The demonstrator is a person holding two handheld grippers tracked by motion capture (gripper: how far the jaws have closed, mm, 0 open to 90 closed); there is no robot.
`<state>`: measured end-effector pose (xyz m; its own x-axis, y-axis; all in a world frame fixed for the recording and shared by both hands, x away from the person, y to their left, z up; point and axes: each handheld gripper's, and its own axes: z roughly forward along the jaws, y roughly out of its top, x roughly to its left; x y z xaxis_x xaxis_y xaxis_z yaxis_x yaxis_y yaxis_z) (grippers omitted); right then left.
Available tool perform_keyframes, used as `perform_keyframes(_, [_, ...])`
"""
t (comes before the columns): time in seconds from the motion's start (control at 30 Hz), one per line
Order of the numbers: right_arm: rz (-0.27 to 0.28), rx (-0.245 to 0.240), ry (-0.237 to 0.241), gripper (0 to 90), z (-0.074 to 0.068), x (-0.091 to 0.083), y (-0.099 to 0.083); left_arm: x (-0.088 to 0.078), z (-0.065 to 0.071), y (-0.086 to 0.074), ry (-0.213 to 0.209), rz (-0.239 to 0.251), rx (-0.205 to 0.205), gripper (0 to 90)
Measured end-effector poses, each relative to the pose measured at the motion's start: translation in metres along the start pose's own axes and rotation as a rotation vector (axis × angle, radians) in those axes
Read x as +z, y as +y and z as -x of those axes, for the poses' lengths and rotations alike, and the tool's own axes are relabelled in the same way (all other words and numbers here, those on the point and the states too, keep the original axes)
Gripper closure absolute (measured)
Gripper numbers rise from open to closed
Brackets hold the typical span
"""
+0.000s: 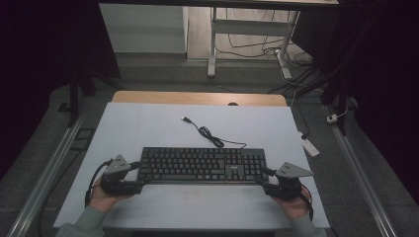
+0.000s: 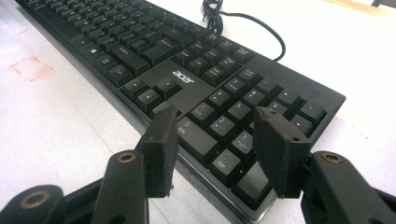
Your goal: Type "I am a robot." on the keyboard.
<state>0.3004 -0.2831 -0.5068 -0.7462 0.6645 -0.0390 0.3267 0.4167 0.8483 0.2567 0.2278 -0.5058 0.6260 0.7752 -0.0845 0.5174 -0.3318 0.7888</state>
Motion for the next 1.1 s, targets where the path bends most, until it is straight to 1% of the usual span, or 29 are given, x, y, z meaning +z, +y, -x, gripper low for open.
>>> perform_keyframes(0.13, [0.006,0.001,-0.001,50.3,-0.0008,0.0009,0.0003,-0.0009,-0.0001,0.0000,0.005,0.004,-0.002,27.0])
perform_keyframes(0.2, [-0.004,-0.003,-0.005,50.4,-0.0007,0.0004,0.0004,-0.0007,-0.0001,0.0000,0.005,0.004,0.000,27.0])
perform_keyframes(0.23, [0.005,0.000,-0.003,50.4,-0.0008,0.0008,0.0001,-0.0007,-0.0001,0.0000,0.005,0.004,0.000,27.0])
perform_keyframes(0.5, [0.005,0.001,-0.003,50.4,-0.0011,0.0012,0.0006,-0.0009,-0.0003,0.0000,0.008,0.007,-0.001,27.0])
perform_keyframes(0.7, [-0.002,-0.003,-0.009,50.3,-0.0014,0.0012,0.0011,-0.0008,-0.0004,0.0002,0.008,0.007,-0.001,26.9])
perform_keyframes(0.73, [0.003,-0.001,-0.001,50.3,-0.0014,0.0016,0.0011,-0.0008,-0.0005,0.0002,0.008,0.007,-0.002,26.9])
perform_keyframes(1.1, [0.007,0.001,0.003,50.1,-0.0033,0.0038,0.0039,-0.0003,-0.0009,0.0010,0.014,0.010,-0.004,27.0])
